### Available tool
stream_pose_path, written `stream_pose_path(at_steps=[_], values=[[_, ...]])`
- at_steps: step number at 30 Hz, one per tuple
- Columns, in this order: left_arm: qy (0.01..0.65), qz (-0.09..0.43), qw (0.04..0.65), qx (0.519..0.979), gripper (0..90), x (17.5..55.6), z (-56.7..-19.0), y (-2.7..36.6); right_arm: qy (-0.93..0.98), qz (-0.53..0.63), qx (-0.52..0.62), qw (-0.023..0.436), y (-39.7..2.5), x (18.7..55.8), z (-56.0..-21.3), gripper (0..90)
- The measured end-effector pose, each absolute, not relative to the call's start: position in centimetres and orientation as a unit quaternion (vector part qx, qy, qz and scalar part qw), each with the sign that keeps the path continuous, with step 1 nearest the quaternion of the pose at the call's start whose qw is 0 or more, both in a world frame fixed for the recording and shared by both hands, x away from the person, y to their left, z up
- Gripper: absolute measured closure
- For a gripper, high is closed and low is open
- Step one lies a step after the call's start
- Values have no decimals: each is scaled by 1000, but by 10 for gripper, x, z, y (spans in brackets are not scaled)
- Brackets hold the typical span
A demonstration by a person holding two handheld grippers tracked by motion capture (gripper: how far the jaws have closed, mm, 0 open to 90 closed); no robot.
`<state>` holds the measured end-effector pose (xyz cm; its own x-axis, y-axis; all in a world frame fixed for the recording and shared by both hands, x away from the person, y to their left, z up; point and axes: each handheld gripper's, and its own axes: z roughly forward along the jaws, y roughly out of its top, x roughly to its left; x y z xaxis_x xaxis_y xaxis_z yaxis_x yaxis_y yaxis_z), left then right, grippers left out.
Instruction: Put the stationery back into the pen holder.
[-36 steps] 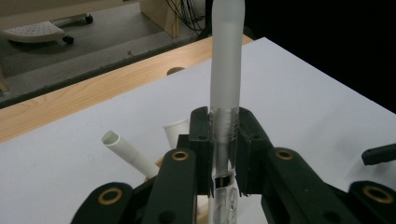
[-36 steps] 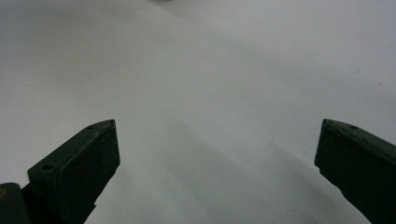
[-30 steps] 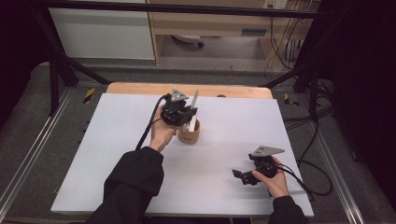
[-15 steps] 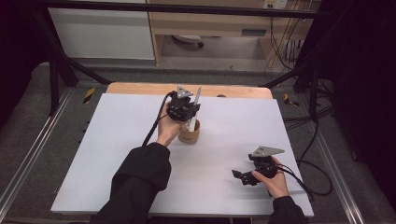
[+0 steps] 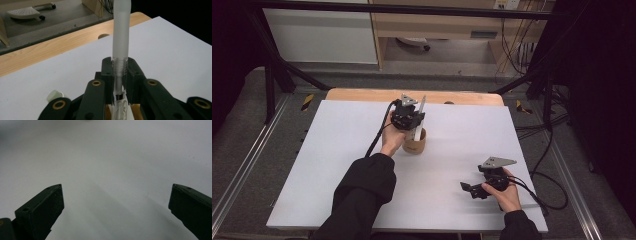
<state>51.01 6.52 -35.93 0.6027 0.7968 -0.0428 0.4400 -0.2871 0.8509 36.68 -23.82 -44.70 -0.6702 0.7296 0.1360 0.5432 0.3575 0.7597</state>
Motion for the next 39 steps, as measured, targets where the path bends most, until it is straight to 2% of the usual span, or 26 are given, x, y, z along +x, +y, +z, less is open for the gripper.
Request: stream_pose_path(at_steps=[11, 26, 39], values=[[395, 206, 456, 770, 786, 508, -365, 73, 818, 409, 389, 112, -238, 367, -448, 7], [387, 182, 459, 778, 785, 502, -375, 80, 820, 407, 387, 111, -237, 367, -449, 7], [382, 171, 429, 801, 777, 493, -378, 81, 822, 403, 386, 111, -236, 368, -450, 7]])
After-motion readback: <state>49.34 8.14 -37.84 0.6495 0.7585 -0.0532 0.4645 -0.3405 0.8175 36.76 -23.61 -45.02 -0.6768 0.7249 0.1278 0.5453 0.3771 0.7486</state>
